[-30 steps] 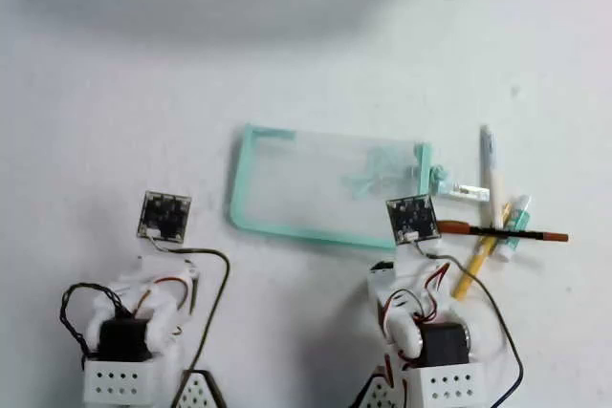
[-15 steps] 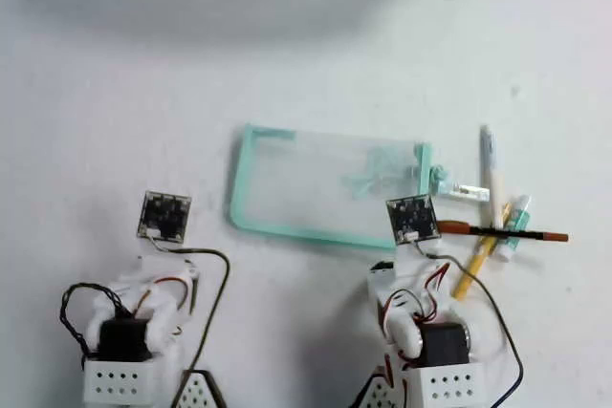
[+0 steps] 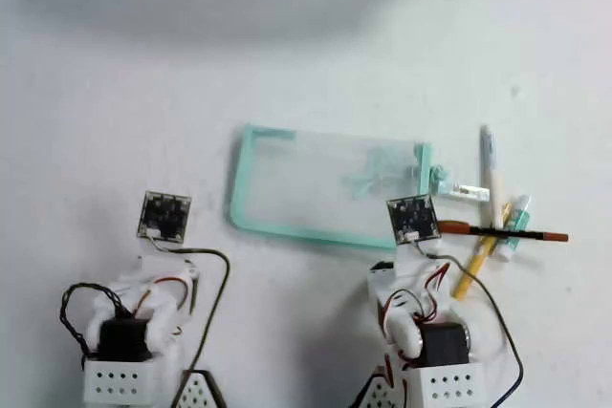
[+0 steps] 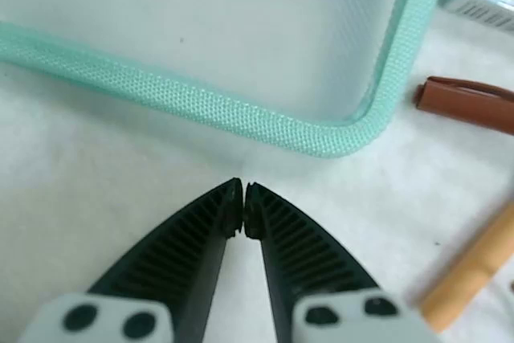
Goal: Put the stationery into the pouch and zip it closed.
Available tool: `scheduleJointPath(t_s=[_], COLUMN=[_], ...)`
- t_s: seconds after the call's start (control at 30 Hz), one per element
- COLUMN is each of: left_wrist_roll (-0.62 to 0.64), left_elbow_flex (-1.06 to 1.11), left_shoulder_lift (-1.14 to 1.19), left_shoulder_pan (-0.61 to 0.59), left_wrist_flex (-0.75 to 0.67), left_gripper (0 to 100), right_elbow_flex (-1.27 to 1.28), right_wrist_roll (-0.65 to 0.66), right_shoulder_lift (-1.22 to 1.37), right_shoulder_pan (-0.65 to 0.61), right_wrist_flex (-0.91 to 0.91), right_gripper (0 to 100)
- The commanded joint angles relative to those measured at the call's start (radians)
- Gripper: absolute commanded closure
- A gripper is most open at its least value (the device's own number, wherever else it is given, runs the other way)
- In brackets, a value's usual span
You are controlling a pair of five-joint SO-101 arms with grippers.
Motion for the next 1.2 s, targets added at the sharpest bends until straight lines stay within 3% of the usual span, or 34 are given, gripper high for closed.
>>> scheduleJointPath(t_s=[0.0,0.3,0.57,0.8,1.03,1.17], left_wrist_roll=[0.011,0.011,0.011,0.014,0.014,0.017], left_elbow_flex=[-0.005,-0.005,-0.005,-0.005,-0.005,-0.005], left_shoulder_lift=[-0.01,-0.01,-0.01,-0.01,-0.01,-0.01], left_shoulder_pan=[0.007,0.007,0.007,0.008,0.008,0.01], left_wrist_flex=[0.005,0.005,0.005,0.005,0.005,0.003], left_gripper=[98,98,98,98,98,98], right_elbow_flex=[0.008,0.008,0.008,0.008,0.008,0.008], right_wrist_roll=[-0.009,-0.003,-0.003,-0.003,-0.002,-0.002], right_shoulder_lift=[-0.004,-0.004,-0.004,-0.005,-0.005,-0.005], right_shoulder_pan=[-0.008,-0.01,-0.016,0.099,0.42,0.487], right_wrist_flex=[0.004,0.002,-0.208,-0.262,-0.461,-0.476], right_gripper=[98.1,98.1,98.1,98.1,98.0,98.0])
